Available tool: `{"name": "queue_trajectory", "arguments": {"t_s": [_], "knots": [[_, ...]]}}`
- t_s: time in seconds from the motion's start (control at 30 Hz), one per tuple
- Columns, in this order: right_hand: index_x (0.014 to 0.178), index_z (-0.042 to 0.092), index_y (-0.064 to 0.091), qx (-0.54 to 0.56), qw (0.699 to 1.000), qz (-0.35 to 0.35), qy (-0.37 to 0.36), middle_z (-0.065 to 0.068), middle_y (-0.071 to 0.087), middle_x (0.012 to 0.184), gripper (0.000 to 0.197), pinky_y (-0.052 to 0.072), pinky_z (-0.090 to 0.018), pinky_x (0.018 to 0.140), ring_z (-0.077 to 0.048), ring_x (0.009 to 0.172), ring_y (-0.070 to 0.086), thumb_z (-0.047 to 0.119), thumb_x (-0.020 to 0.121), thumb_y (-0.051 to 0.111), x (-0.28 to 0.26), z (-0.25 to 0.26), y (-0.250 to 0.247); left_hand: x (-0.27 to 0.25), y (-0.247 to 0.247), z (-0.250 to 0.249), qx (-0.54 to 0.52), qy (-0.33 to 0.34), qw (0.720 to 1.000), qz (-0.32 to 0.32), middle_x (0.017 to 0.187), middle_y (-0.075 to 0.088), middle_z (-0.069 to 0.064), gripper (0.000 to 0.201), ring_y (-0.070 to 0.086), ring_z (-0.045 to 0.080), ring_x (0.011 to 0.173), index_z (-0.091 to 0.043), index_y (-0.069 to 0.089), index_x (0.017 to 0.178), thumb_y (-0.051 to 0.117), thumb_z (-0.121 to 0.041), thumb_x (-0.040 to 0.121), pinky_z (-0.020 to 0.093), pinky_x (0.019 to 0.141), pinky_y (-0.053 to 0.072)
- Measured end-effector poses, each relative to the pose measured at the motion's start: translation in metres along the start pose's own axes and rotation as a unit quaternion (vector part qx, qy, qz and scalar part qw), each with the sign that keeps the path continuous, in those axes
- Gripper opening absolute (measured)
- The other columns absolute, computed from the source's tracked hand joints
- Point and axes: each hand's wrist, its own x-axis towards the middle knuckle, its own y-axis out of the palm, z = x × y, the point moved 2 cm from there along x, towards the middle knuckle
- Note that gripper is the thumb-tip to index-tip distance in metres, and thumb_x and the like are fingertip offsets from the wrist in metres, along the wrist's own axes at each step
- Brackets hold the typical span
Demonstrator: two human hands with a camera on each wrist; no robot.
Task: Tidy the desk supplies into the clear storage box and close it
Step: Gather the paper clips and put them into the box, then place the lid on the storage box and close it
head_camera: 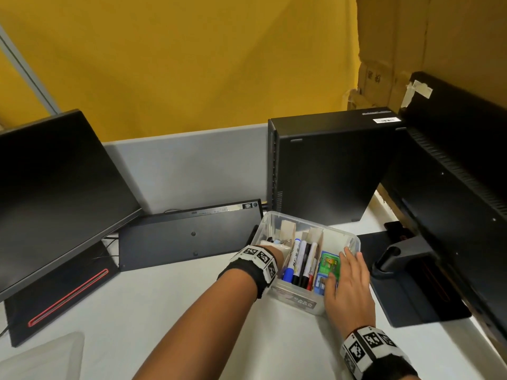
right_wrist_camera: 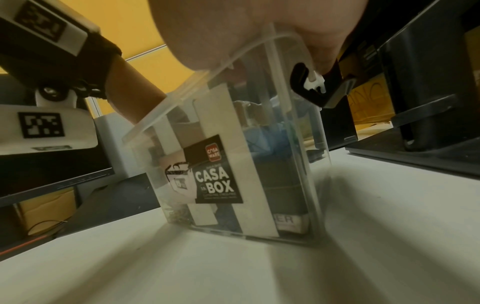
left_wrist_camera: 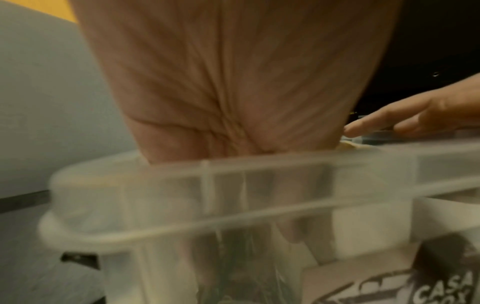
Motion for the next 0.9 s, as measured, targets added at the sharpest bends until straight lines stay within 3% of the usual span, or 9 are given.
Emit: {"name": "queue_trajectory", "arguments": {"t_s": [0.13,0.2,0.3,0.4,0.47,0.57,0.67,0.77,0.9], "knots": [[0.144,0.011,0.034,0.002,1.000,-0.001,0.000,0.001,0.028,0.154,0.052,0.040,-0.038,0.105,-0.015,0.146,0.008,0.027,0.096,0.044,0.000,0.000,0.001,-0.056,-0.030,-0.020,-0.012,-0.013,1.000,0.021,0.132,0.052,0.018,0.053,0.052,0.036,0.119,-0.007,0.038,0.135,0.060,-0.024,0.089,0.045,0.103,0.041],[0.144,0.012,0.034,-0.001,1.000,0.002,-0.002,0.001,0.027,0.154,0.051,0.040,-0.038,0.105,-0.015,0.146,0.007,0.028,0.096,0.042,0.000,0.001,0.001,-0.072,-0.036,-0.023,-0.033,-0.023,0.999,-0.004,0.128,0.055,0.018,0.041,0.054,0.034,0.116,-0.003,0.046,0.130,0.054,-0.018,0.093,0.041,0.103,0.042],[0.143,0.015,0.035,-0.007,1.000,0.005,-0.007,0.002,0.026,0.154,0.049,0.039,-0.038,0.106,-0.016,0.146,0.007,0.028,0.096,0.041,0.000,0.002,-0.001,-0.105,-0.033,-0.013,-0.116,0.021,0.987,-0.107,0.121,0.061,0.012,0.030,0.058,0.026,0.109,-0.011,0.056,0.124,0.046,-0.020,0.096,0.034,0.100,0.044],[0.140,0.016,0.038,0.000,1.000,-0.001,-0.011,0.001,0.030,0.152,0.046,0.041,-0.039,0.106,-0.018,0.146,0.010,0.027,0.096,0.042,-0.002,0.004,-0.004,-0.145,-0.015,0.014,-0.212,0.067,0.937,-0.268,0.123,0.059,-0.003,0.030,0.054,0.013,0.112,-0.023,0.055,0.125,0.044,-0.025,0.097,0.027,0.099,0.042],[0.140,0.014,0.038,-0.012,1.000,0.002,-0.018,-0.001,0.034,0.150,0.046,0.035,-0.040,0.110,-0.021,0.145,0.012,0.027,0.096,0.042,-0.002,0.005,-0.005,-0.169,0.002,0.037,-0.221,0.074,0.911,-0.341,0.121,0.057,-0.008,0.029,0.050,0.010,0.111,-0.025,0.055,0.122,0.045,-0.025,0.096,0.023,0.097,0.039],[0.140,0.010,0.038,-0.075,0.997,0.009,-0.017,-0.008,0.038,0.148,0.048,0.022,-0.045,0.116,-0.029,0.144,0.017,0.027,0.096,0.043,-0.002,0.009,-0.006,-0.204,0.039,0.083,-0.232,0.012,0.890,-0.392,0.120,0.055,-0.009,0.036,0.047,0.012,0.111,-0.026,0.055,0.121,0.040,-0.035,0.090,0.022,0.097,0.033],[0.139,0.007,0.039,-0.128,0.991,-0.011,-0.028,-0.015,0.037,0.148,0.051,0.019,-0.053,0.116,-0.035,0.144,0.017,0.031,0.095,0.043,-0.008,0.024,-0.009,-0.239,0.083,0.134,-0.258,-0.083,0.868,-0.416,0.123,0.053,-0.003,0.033,0.047,0.020,0.114,-0.023,0.054,0.123,0.053,-0.021,0.090,0.026,0.098,0.032],[0.141,0.009,0.038,-0.075,0.992,-0.022,-0.104,-0.012,0.031,0.152,0.051,0.014,-0.049,0.118,-0.031,0.145,0.013,0.033,0.097,0.039,-0.026,0.058,-0.001,-0.276,0.124,0.188,-0.268,-0.202,0.846,-0.414,0.127,0.053,0.007,0.040,0.045,0.028,0.118,-0.017,0.053,0.125,0.060,-0.008,0.087,0.038,0.103,0.033],[0.136,0.011,0.041,0.056,0.968,0.027,-0.242,-0.006,0.031,0.151,0.050,0.016,-0.040,0.118,-0.023,0.146,0.012,0.034,0.093,0.032,-0.068,0.129,0.032,-0.329,0.167,0.259,-0.277,-0.354,0.803,-0.391,0.129,0.051,0.017,0.046,0.043,0.037,0.119,-0.009,0.050,0.128,0.064,-0.010,0.084,0.048,0.105,0.030]]}}
